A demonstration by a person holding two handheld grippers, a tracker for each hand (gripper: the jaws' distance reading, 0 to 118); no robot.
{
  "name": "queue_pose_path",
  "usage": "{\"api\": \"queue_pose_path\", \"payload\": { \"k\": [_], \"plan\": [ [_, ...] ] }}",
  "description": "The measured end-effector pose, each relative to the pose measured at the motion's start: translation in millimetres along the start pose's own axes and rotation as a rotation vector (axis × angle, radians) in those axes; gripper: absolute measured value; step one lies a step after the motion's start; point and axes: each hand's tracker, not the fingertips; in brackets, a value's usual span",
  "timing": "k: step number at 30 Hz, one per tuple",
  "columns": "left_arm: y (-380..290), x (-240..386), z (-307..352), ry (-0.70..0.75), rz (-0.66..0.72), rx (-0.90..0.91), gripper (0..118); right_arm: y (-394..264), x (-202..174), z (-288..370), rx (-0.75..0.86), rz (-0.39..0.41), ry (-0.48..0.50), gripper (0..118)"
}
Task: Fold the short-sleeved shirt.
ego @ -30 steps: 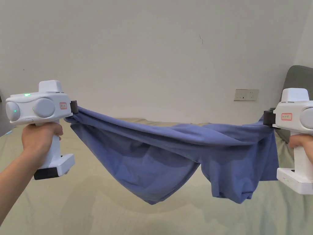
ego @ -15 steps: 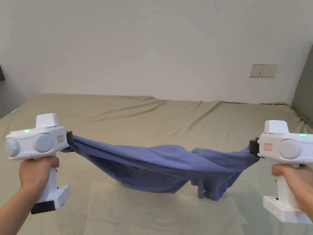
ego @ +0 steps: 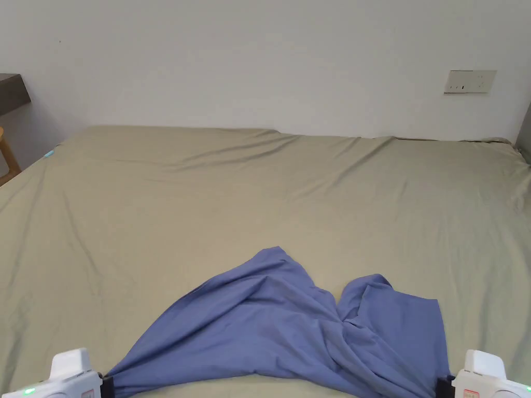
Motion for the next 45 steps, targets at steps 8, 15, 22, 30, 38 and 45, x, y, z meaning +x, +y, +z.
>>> {"api": "queue_pose_path", "payload": {
  "k": [8,15,22,30,38,45],
  "plan": [
    [-51,-40,65,-0.042,0.055,0.023,2,-61,12,83,0.041,0.001,0.033,12],
    [-99,-67,103,-0.01,0.012,-0.055,2,-130,24,120,-0.024,0.014,0.026,12],
    [-127,-70,75,0.036,0.056,-0.131,2,-161,32,101,-0.058,-0.022,0.004,12],
    [-98,-44,116,-0.024,-0.023,-0.011,109,-129,11,146,0.046,0.026,-0.034,67],
    [-28,13,222,-0.237,0.011,0.492,112,-64,-19,250,0.512,0.079,0.003,101],
    [-29,58,264,-0.178,-0.19,0.784,75,-53,-41,302,0.761,0.143,-0.054,100]
  ]
}}
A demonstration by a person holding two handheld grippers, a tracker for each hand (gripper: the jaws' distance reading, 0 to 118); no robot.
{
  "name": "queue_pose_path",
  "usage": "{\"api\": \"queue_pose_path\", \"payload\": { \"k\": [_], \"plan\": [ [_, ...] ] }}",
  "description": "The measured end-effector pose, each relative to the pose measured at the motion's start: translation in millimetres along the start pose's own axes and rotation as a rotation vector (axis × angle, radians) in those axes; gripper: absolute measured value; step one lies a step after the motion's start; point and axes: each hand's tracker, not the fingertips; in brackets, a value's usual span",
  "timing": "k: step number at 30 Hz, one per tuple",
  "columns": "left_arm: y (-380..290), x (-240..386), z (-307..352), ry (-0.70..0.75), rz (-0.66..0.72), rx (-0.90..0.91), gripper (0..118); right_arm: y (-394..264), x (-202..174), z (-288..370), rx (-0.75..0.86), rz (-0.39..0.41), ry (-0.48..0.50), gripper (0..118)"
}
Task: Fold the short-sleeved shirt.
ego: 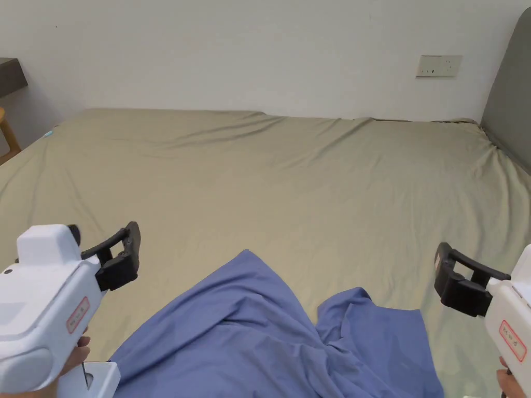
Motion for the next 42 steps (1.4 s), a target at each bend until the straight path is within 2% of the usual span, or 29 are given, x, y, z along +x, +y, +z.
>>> {"api": "queue_pose_path", "payload": {
  "k": [1,2,3,4,6,8,15,22,25,28,29,30,31,32,33,34,40,42],
  "plan": [
    [0,6,2,0.0,-0.028,0.012,49,2,-1,3,0.017,0.01,-0.008,88],
    [-1,10,3,-0.004,-0.036,0.017,23,3,-4,6,0.029,0.02,0.001,71],
    [-2,13,4,-0.01,-0.024,0.009,0,3,-5,8,0.036,0.029,-0.004,44],
    [-2,13,3,-0.009,-0.009,0.012,0,4,-6,9,0.043,0.042,-0.023,1],
    [-5,13,3,-0.093,0.039,-0.03,0,4,-8,9,0.046,0.049,-0.031,1],
    [-5,14,-2,-0.072,0.055,-0.04,0,6,-6,10,0.036,0.056,-0.008,1],
    [-7,30,-43,-0.119,-0.004,-0.159,0,5,-5,0,0.032,0.054,-0.024,1],
    [4,61,-150,-0.258,-0.02,-0.349,0,-3,-2,-31,-0.008,0.058,-0.026,1],
    [-5,76,-210,-0.321,0.007,-0.449,0,-6,2,-50,-0.031,0.061,-0.031,1],
    [-28,93,-265,-0.335,-0.022,-0.542,2,-11,7,-70,-0.056,0.059,-0.042,1],
    [-39,99,-284,-0.344,-0.042,-0.593,11,-13,9,-77,-0.064,0.057,-0.048,1],
    [-49,103,-300,-0.338,-0.045,-0.615,26,-15,10,-83,-0.071,0.056,-0.051,1],
    [-61,107,-316,-0.33,-0.041,-0.645,61,-17,12,-90,-0.081,0.057,-0.057,1],
    [-74,112,-331,-0.332,-0.05,-0.69,85,-19,14,-97,-0.091,0.06,-0.062,1],
    [-87,116,-344,-0.318,-0.055,-0.727,102,-22,16,-103,-0.102,0.06,-0.069,1],
    [-101,121,-357,-0.295,-0.067,-0.759,107,-25,16,-109,-0.112,0.059,-0.073,1],
    [-174,140,-398,-0.277,-0.172,-0.884,69,-47,26,-139,-0.188,0.044,-0.111,1],
    [-194,145,-401,-0.265,-0.2,-0.931,68,-56,28,-143,-0.209,0.038,-0.121,1]
  ]
}}
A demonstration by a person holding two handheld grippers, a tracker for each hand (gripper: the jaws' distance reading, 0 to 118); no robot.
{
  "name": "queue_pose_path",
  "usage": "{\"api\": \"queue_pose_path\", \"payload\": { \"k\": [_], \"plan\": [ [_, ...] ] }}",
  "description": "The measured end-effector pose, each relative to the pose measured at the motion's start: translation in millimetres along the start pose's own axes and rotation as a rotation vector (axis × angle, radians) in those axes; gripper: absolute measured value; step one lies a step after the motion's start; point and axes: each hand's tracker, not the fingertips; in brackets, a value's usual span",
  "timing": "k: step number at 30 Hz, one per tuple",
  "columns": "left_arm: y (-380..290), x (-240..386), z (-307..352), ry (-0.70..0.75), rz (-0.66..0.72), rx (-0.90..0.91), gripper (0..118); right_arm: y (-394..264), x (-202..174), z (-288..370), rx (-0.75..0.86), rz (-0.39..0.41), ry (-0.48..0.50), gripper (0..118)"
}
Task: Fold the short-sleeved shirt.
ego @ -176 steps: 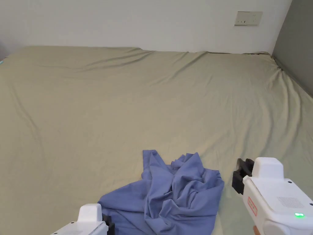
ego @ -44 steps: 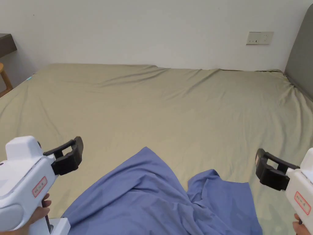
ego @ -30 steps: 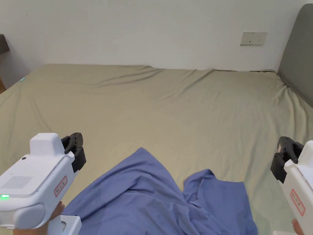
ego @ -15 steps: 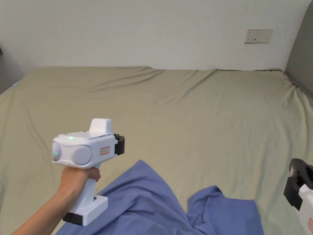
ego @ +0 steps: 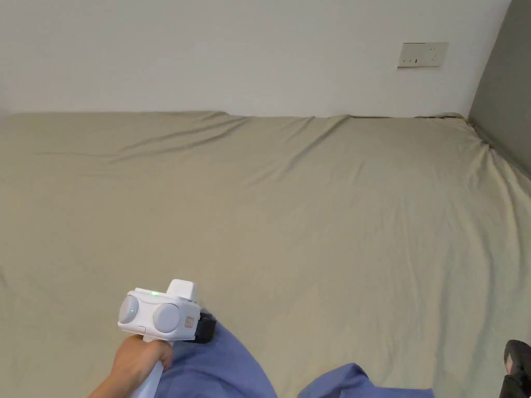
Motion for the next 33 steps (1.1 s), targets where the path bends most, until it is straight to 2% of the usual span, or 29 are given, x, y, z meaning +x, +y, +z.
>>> {"api": "queue_pose_path", "payload": {
  "k": [1,3,5,6,7,13,18,19,20,21,22,23,24,27,30,33],
  "plan": [
    [-4,-1,9,0.004,0.036,0.114,63,-3,0,-3,-0.016,-0.001,-0.005,1],
    [-2,-4,13,-0.022,0.083,0.094,52,-9,1,-8,-0.041,-0.002,-0.005,1],
    [-5,-4,20,-0.046,0.054,0.106,45,-16,0,-10,-0.066,-0.002,-0.002,1],
    [-5,-3,24,-0.052,0.038,0.108,28,-18,-1,-11,-0.074,-0.003,0.001,1],
    [-6,0,26,-0.041,0.028,0.108,2,-19,-1,-11,-0.079,-0.008,0.005,1],
    [-8,0,69,-0.044,0.052,0.199,2,-27,2,-11,-0.16,-0.056,0.028,1],
    [-14,-12,131,-0.093,0.118,0.322,1,-42,6,-20,-0.328,-0.088,0.062,2],
    [-17,-15,144,-0.103,0.134,0.336,1,-47,6,-24,-0.362,-0.085,0.074,9],
    [-20,-19,156,-0.111,0.147,0.353,1,-53,6,-31,-0.425,-0.073,0.086,24],
    [-24,-22,166,-0.11,0.157,0.371,1,-58,5,-37,-0.473,-0.071,0.089,48],
    [-28,-18,182,-0.114,0.156,0.374,1,-65,4,-45,-0.54,-0.063,0.101,78],
    [-33,-20,192,-0.123,0.156,0.387,1,-74,4,-52,-0.566,-0.089,0.115,94],
    [-37,-21,199,-0.121,0.156,0.397,1,-82,4,-58,-0.587,-0.093,0.108,104],
    [-47,-22,219,-0.118,0.147,0.416,1,-102,0,-68,-0.688,-0.077,0.08,99],
    [-56,-25,228,-0.108,0.139,0.426,1,-122,-4,-65,-0.72,-0.072,0.069,97],
    [-63,-28,234,-0.096,0.134,0.423,1,-139,-6,-63,-0.741,-0.066,0.062,78]
  ]
}}
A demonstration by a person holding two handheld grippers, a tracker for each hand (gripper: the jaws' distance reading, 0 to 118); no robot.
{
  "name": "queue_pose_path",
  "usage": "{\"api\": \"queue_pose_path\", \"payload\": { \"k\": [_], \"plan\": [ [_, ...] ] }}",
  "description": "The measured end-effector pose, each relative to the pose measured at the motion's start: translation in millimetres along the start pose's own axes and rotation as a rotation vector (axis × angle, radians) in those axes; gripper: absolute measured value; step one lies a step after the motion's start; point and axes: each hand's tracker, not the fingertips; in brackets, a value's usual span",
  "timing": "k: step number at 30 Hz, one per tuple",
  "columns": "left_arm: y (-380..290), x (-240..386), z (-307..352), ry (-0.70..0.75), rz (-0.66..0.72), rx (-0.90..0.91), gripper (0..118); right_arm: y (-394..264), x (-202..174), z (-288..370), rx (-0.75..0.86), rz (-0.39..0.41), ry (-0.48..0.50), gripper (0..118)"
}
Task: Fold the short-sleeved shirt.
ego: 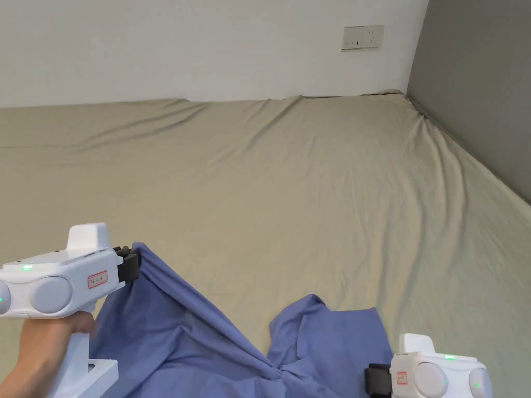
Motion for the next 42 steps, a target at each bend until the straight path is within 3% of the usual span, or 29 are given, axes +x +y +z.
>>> {"api": "queue_pose_path", "payload": {
  "k": [3,4,6,7,14,18,23,32,37,42],
  "plan": [
    [-4,-5,4,0.009,0.01,-0.004,1,-12,-8,3,0.057,0.024,0.004,73],
    [-6,-6,5,0.012,0.018,-0.006,1,-13,-9,7,0.06,0.031,0.009,65],
    [-10,-12,5,0.017,0.033,-0.008,1,-12,-12,13,0.088,0.049,0.03,23],
    [-11,-14,7,0.02,0.04,-0.01,1,-10,-8,11,0.099,0.053,0.048,7],
    [-12,-21,32,0.032,0.075,0.016,1,-8,-24,66,0.3,0.169,-0.01,7],
    [-1,-26,57,0.042,0.101,0.088,1,0,-38,119,0.457,0.2,0.029,6],
    [38,-39,96,0.052,0.133,0.209,1,55,-49,167,0.634,0.253,0.049,6],
    [141,-65,149,0.141,0.125,0.427,1,188,-47,253,0.88,0.233,0.005,6],
    [197,-87,149,0.203,0.125,0.491,1,263,-32,288,0.942,0.166,0.012,6],
    [251,-93,138,0.213,0.162,0.55,1,330,-23,311,0.948,0.032,0.169,6]
  ]
}}
